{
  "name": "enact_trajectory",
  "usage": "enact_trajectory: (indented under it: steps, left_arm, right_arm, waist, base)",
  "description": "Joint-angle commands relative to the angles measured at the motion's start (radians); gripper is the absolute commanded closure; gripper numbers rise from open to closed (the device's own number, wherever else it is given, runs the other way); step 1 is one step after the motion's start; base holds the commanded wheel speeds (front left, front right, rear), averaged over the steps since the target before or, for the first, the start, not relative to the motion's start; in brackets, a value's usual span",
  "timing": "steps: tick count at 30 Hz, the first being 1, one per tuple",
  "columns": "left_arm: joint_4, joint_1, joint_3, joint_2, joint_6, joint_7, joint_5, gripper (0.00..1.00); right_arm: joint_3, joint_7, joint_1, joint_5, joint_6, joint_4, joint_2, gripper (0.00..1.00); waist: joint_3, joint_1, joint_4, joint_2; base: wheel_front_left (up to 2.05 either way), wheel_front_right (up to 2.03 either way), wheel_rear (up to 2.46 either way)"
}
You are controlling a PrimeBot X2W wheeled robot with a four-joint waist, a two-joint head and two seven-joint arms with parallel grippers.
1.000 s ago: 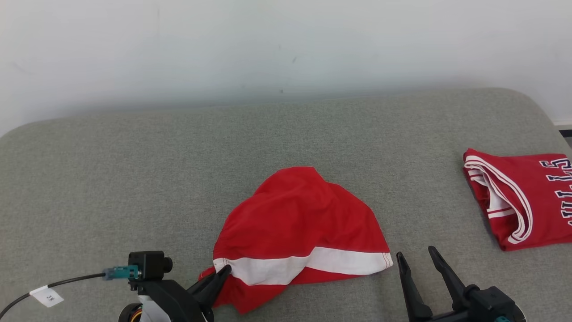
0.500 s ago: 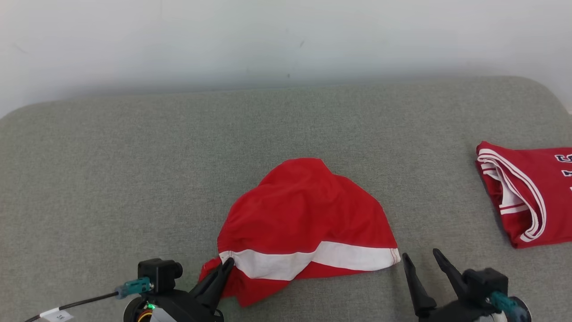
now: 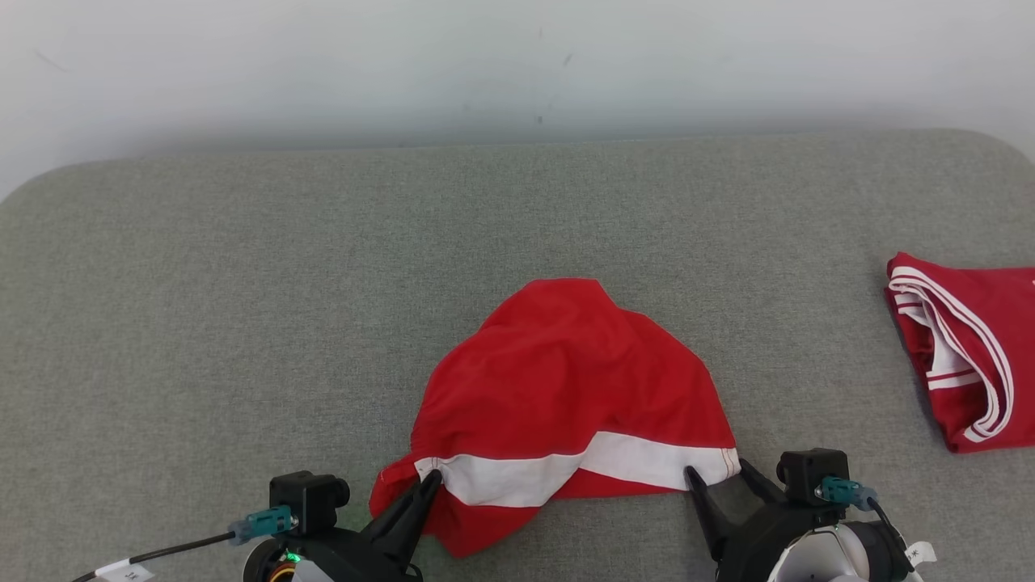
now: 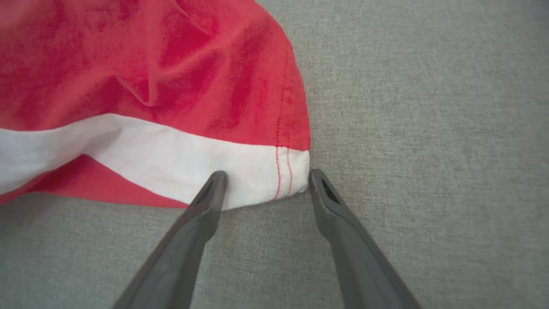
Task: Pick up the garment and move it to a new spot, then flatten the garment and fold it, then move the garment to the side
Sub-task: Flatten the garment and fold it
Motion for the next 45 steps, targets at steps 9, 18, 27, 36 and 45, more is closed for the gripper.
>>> enact_trajectory:
  steps: [9, 18, 27, 36, 45]
  left_arm:
    - [0.009, -0.012, -0.007, 0.000, -0.007, -0.008, -0.012, 1.00]
    - [-0.006, -0.019, 0.016, 0.003, -0.008, -0.045, -0.018, 1.00]
    - [-0.160, -0.114, 0.107, 0.003, -0.015, -0.078, -0.087, 1.00]
    - [-0.249, -0.319, 0.184, -0.018, -0.009, 0.030, -0.193, 1.00]
    - [-0.203, -0.627, 0.358, 0.040, 0.082, 0.154, -0.322, 1.00]
  right_arm:
    - [-0.007, -0.029, -0.025, 0.010, -0.002, 0.041, 0.008, 0.80]
    - [-0.008, -0.089, -0.022, 0.018, -0.002, -0.010, 0.006, 1.00]
    - [-0.097, -0.146, -0.112, 0.046, -0.002, -0.290, -0.052, 1.00]
    - [-0.066, -0.020, -0.369, 0.116, -0.002, -0.444, -0.139, 1.00]
    - [-0.009, 0.117, -0.805, 0.169, -0.002, -0.245, -0.158, 1.00]
  waist:
    - [-0.005, 0.0000, 0.000, -0.0001]
    - [-0.019, 0.0000, -0.010, -0.0001]
    - [-0.046, 0.0000, -0.021, -0.0001]
    - [-0.037, 0.0000, -0.065, -0.0001]
    - [0.166, 0.0000, -0.136, -0.0001]
  base:
    - [0.00, 0.00, 0.00]
    - [0.00, 0.00, 0.00]
    - [0.00, 0.00, 0.00]
    - [0.00, 0.00, 0.00]
    - [0.00, 0.00, 0.00]
